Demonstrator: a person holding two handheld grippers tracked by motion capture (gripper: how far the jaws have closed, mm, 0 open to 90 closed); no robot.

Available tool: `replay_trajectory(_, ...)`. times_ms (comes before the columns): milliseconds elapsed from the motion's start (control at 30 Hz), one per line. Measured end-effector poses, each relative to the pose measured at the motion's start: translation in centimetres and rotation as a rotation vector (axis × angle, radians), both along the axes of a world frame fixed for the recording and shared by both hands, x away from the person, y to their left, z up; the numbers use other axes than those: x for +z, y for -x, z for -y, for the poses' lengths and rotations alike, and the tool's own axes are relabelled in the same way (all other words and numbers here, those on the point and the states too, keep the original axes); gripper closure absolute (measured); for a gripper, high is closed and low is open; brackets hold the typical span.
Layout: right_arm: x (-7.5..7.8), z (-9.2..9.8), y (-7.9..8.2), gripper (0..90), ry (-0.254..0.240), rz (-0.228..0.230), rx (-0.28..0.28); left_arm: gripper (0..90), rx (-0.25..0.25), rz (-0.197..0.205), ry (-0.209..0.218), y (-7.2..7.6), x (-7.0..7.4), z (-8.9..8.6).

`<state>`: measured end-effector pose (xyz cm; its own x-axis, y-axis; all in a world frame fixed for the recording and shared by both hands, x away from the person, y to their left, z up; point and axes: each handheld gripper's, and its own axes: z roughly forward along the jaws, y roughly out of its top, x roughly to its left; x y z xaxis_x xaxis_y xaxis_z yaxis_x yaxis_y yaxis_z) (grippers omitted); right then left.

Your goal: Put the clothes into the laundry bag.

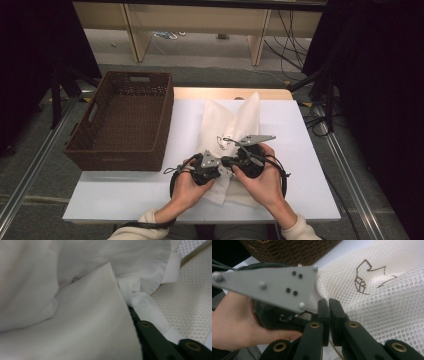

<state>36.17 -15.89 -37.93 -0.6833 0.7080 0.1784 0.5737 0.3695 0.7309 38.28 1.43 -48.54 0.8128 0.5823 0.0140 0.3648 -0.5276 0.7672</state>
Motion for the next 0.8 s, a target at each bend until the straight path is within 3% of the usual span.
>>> replay_trajectory(33,0.0,0.0,0.0,89.0,-0.004,-0.011,-0.008,77.4,-0.007,-0.006,0.012,0.2,-0.1,0.1)
replay_trajectory(233,0.0,0.2,0.0,88.9,-0.003,-0.009,-0.009,45.7,-0.082,0.011,-0.022,1.6,0.6,-0.3)
replay_trajectory(267,-0.1,0.3,-0.3,88.9,0.004,0.02,0.018,42.4,-0.097,0.045,-0.024,1.8,0.9,-0.6)
replay_trajectory(300,0.0,0.2,-0.1,88.9,-0.011,-0.006,0.001,39.4,-0.115,0.067,-0.028,2.1,1.2,-0.9)
replay_trajectory(333,0.1,0.3,-0.1,88.9,-0.006,-0.011,-0.006,38.1,-0.094,0.036,-0.026,2.7,1.6,-1.2)
replay_trajectory(367,0.1,0.4,-0.2,88.9,0.001,-0.003,-0.008,36.8,-0.09,0.037,-0.016,3.1,1.9,-1.6)
replay_trajectory(533,0.1,0.5,-0.3,88.8,-0.004,0.005,0.001,34.1,-0.046,0.088,-0.01,4.4,3.5,-3.9)
replay_trajectory(633,0.1,0.4,-0.3,88.8,-0.001,0.007,0.001,32.9,-0.003,0.105,-0.018,4.3,4.0,-5.1)
replay_trajectory(667,0.1,0.3,-0.2,88.8,-0.013,-0.016,-0.005,32.5,0.008,0.108,-0.032,4.1,4.1,-5.4)
replay_trajectory(700,0.1,0.3,-0.2,88.8,-0.003,-0.023,-0.003,32.0,0.022,0.108,-0.021,3.9,4.0,-5.6)
replay_trajectory(800,0.1,0.4,-0.2,88.8,0.015,-0.007,-0.002,30.1,0.036,0.115,-0.037,3.3,3.7,-5.7)
